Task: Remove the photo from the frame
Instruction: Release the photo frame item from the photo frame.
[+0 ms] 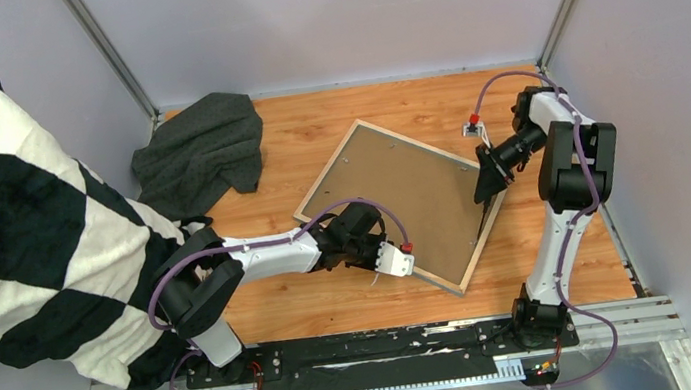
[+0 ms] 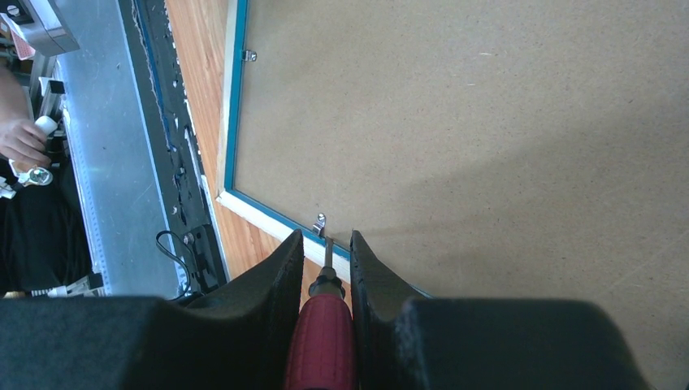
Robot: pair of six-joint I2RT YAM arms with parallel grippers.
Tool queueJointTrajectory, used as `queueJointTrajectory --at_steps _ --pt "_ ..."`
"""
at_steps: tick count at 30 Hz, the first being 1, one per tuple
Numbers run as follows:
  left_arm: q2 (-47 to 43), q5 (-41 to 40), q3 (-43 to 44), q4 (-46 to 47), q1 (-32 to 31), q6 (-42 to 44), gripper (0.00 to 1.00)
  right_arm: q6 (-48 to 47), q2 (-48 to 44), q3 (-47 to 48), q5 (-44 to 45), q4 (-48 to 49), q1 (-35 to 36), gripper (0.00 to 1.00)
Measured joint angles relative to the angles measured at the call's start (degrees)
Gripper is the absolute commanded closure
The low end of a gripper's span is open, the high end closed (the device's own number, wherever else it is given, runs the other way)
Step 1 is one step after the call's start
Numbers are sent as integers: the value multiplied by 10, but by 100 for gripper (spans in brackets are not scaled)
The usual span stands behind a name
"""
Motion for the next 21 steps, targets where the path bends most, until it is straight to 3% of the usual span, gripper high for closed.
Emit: queueJointTrajectory --at_steps 21 --pt "0 -2 0 0 0 -2 100 -31 -17 -49 -36 5 -1 100"
